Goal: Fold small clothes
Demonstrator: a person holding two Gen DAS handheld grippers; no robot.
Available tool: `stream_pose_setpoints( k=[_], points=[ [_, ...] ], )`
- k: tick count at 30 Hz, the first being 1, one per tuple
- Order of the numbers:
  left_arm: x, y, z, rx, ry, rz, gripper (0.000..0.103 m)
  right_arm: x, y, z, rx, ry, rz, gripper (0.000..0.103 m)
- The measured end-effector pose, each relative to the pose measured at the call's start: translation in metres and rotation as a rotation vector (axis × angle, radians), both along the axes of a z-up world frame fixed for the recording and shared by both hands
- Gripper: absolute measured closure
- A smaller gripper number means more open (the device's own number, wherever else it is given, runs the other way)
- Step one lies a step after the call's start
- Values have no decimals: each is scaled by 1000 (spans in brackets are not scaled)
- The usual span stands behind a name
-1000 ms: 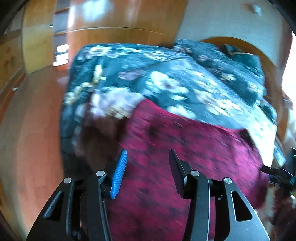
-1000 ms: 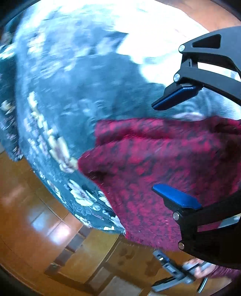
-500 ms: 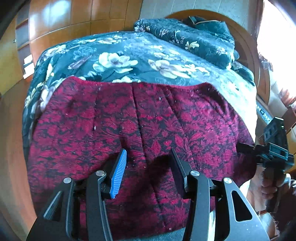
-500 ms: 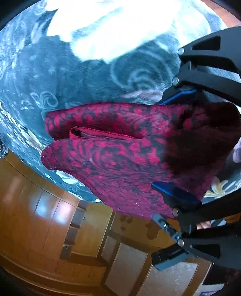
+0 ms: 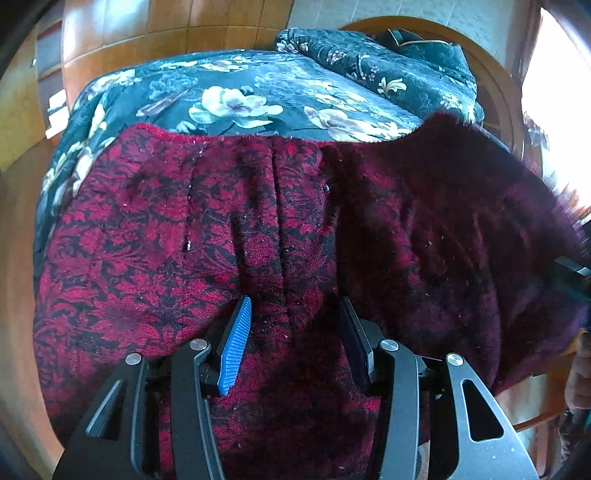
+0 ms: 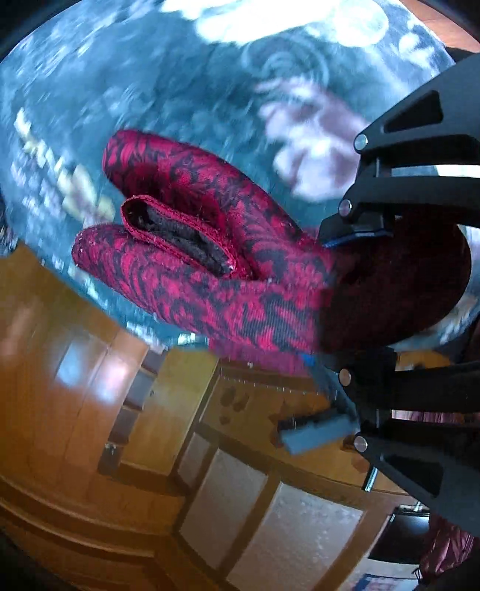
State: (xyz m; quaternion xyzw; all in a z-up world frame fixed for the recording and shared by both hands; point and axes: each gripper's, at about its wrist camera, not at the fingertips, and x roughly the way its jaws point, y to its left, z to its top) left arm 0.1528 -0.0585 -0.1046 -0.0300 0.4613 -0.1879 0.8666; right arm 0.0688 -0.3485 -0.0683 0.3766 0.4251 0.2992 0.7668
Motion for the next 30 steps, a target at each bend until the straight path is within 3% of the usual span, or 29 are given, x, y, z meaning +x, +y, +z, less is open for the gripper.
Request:
stream_pose_setpoints(
  k=[6,11,14,18,21,25,30],
  points=[
    [6,13,-6,-92,32,17,57,10,56,62,-26,-87,73,68],
    [5,27,-7,-165,42,16,61,31,129,92,-119,-108,157,71],
    [-3,51,2,-239,49,20,62,40,163,100,-200,-108,179,71],
    [-27,114,22,-321,-8,66,62,38,185,111,-293,-109,165,72],
    [-38,164,26,-338,-35,128,62,31,199,116,-368,-116,165,72],
    [-40,212,15,-351,-9,226,62,25,242,121,-500,-147,196,72],
    [-41,253,5,-463,23,314,62,25,307,91,-628,-149,274,71]
  ],
)
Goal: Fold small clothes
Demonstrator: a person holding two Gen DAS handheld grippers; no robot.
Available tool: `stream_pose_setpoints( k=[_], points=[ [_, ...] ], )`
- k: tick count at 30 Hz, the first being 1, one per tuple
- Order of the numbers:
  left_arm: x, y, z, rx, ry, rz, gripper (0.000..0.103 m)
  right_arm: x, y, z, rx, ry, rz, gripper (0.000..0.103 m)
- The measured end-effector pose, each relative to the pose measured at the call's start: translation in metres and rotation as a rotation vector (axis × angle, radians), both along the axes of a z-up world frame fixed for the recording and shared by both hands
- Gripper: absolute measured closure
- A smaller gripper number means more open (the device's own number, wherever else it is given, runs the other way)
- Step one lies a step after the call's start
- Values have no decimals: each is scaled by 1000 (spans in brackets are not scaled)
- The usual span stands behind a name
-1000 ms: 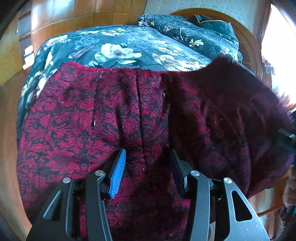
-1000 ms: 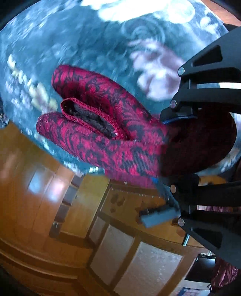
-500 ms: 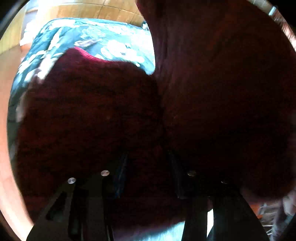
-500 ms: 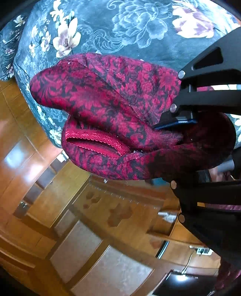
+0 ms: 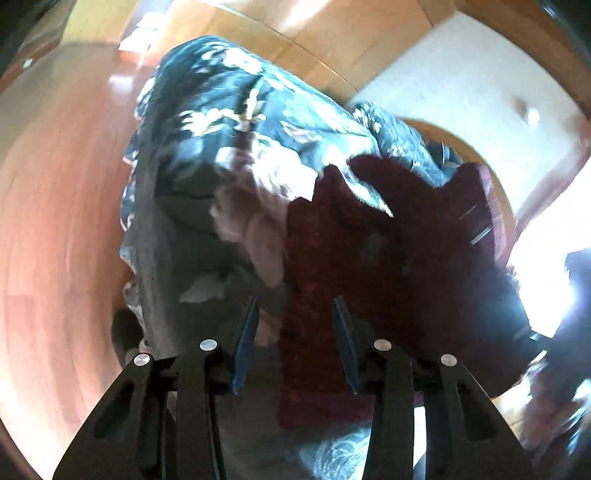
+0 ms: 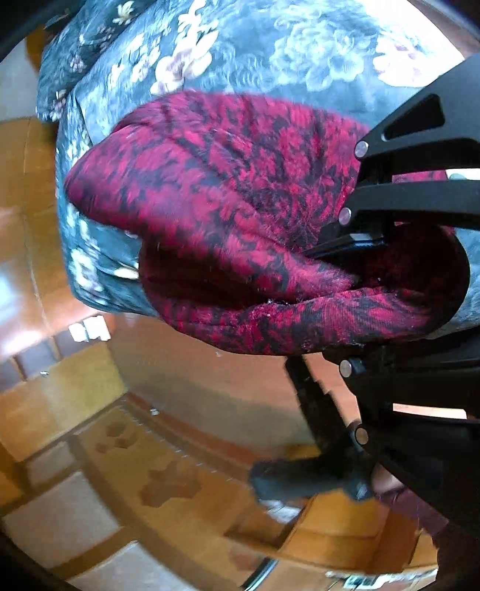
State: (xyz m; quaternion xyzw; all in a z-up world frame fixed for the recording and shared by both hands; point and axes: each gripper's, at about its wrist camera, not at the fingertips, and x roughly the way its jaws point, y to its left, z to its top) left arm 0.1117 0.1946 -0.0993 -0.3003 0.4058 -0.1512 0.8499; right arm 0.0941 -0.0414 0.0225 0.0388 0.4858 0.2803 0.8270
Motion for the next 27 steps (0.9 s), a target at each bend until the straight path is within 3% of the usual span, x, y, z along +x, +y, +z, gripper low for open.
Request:
stream_pose_setpoints(
  k=[6,10,13,17,21,23,27],
  points=[
    [0,23,22,-136,-46,13,62,3,48,-67,-65,72,71,71],
    [16,11,51,-169,-100,-60,58,-3,47,-72,-41,38,96,67],
    [38,-16,65,-145,-98,-143,51,-4,33,-68,28,15,108,61],
    [69,-60,61,-41,-11,-244,51,-12,23,-64,107,-24,131,45],
    [85,-80,57,7,38,-296,51,-28,11,-52,171,-59,180,36],
    [88,-89,56,35,57,-316,67,-39,-4,-45,213,-68,205,31],
    [91,-94,56,61,58,-323,76,-56,-41,-34,265,-93,197,31]
  ],
)
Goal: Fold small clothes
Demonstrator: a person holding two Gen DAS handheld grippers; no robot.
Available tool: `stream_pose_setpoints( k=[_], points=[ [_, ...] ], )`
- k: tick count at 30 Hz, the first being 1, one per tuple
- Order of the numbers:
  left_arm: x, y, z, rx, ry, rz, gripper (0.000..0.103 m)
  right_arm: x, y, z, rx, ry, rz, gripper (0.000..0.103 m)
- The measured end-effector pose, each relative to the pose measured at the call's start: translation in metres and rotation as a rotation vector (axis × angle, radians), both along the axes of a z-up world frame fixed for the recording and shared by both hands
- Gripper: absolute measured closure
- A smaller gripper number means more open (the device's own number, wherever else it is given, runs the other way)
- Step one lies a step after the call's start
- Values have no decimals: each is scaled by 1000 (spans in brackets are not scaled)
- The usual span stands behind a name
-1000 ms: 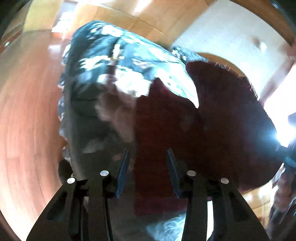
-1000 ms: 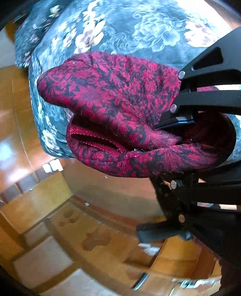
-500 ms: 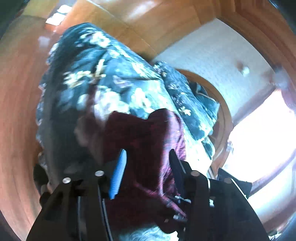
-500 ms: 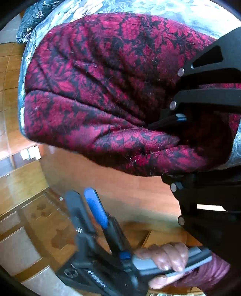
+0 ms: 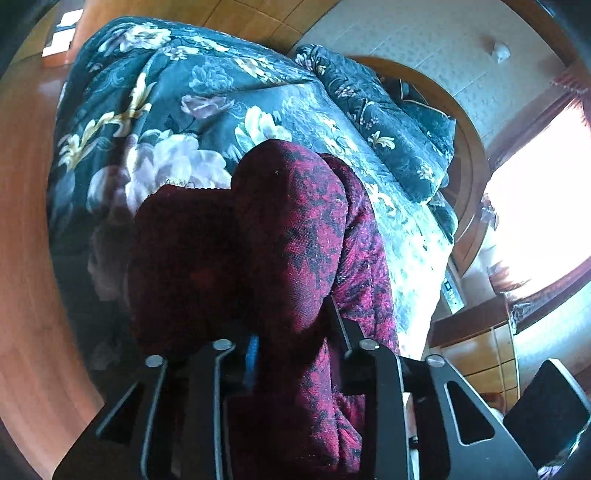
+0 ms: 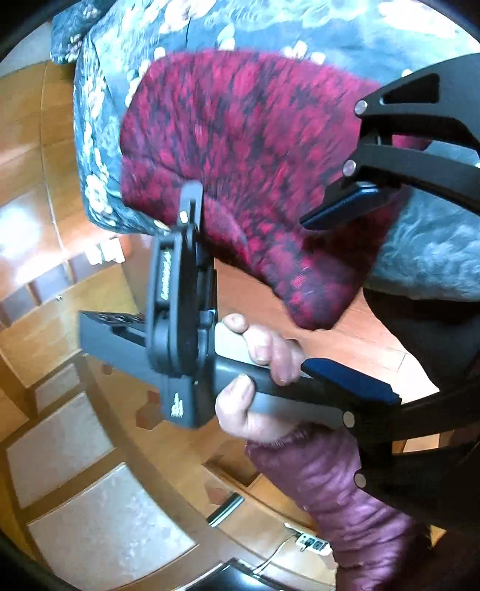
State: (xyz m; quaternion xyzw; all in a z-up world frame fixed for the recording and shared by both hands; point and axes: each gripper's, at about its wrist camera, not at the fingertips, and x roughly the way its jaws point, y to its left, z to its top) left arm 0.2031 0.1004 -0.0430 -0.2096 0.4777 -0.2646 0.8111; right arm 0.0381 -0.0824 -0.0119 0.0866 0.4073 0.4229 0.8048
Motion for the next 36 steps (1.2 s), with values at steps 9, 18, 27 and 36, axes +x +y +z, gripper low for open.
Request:
stream_pose_setpoints(
  k=[9,18,27,36],
  points=[
    [-34,27,13,37,-73,94,88,15,-34,-23,-63,18,-146,36],
    [-38,47,-35,138,9,211,85,26,21,-68,-203,4,-89,36],
    [-51,28,-19,250,-93,225,82,78,-12,-3,-103,-56,-180,36],
    [-59,13,-25,359,-165,272,80,158,21,-14,-194,-45,-344,37]
  ],
)
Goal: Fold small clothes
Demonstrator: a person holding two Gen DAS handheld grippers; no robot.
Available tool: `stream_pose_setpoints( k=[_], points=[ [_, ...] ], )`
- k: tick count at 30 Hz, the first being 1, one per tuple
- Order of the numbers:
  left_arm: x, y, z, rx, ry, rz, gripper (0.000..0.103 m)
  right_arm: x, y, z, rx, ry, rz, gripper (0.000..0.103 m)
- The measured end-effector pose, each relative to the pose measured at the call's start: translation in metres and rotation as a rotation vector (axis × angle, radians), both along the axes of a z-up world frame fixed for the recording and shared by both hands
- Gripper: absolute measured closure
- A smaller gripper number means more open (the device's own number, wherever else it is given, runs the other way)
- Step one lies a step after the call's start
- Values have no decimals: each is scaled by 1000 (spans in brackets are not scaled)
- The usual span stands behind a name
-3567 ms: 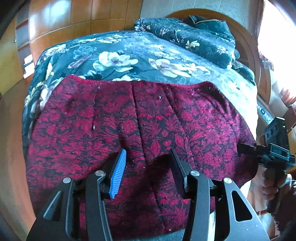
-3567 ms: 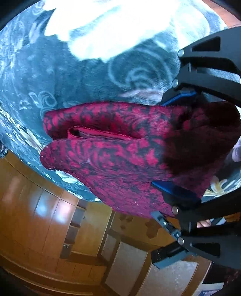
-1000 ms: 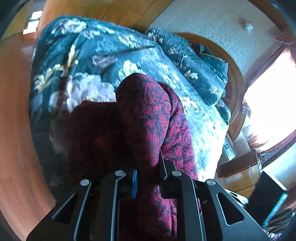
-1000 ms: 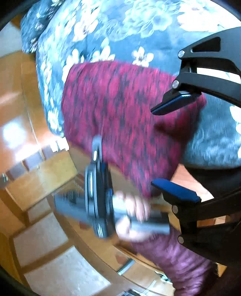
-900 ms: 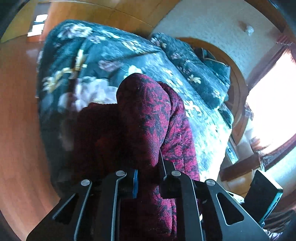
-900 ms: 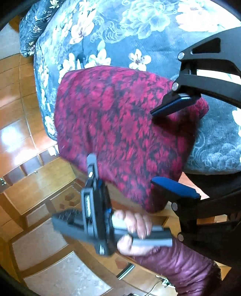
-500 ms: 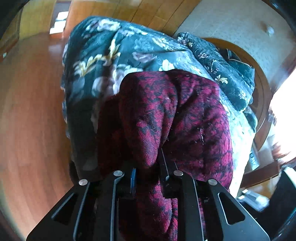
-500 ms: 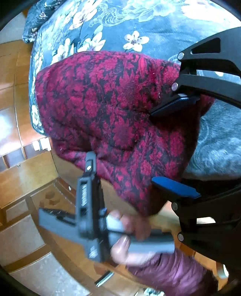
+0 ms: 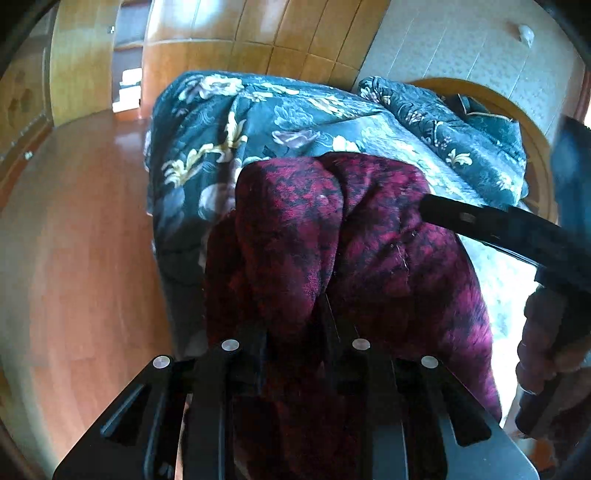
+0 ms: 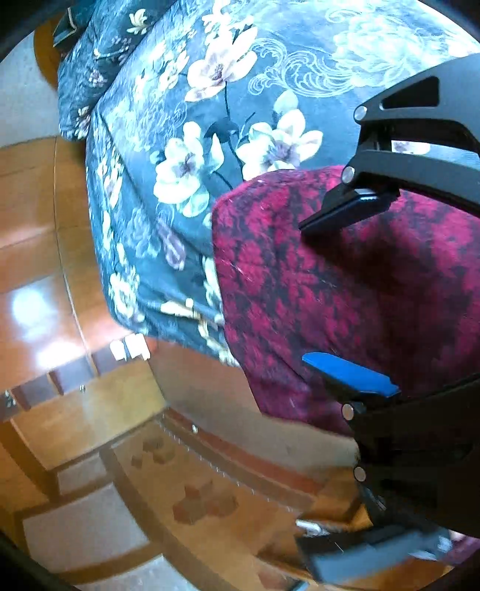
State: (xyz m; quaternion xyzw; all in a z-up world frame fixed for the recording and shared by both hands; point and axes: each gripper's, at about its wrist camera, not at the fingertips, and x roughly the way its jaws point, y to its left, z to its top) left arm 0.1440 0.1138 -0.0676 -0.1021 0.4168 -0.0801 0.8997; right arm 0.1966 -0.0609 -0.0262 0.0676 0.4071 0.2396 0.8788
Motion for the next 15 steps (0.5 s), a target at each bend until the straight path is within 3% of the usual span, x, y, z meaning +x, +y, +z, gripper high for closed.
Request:
stream_pose_setpoints(
  k=[5,9,15],
  points=[
    [-1,-9,-14,57,-32,11,80,17,18,-53,-126,19,-34,36],
    [-5,-9,-10,60,-54,17,80,15,8,-50,-95,3,-23,34],
    [-14,-13,-3,86,-74,27,80,1,-1,-34,-51,-25,-7,23]
  ],
)
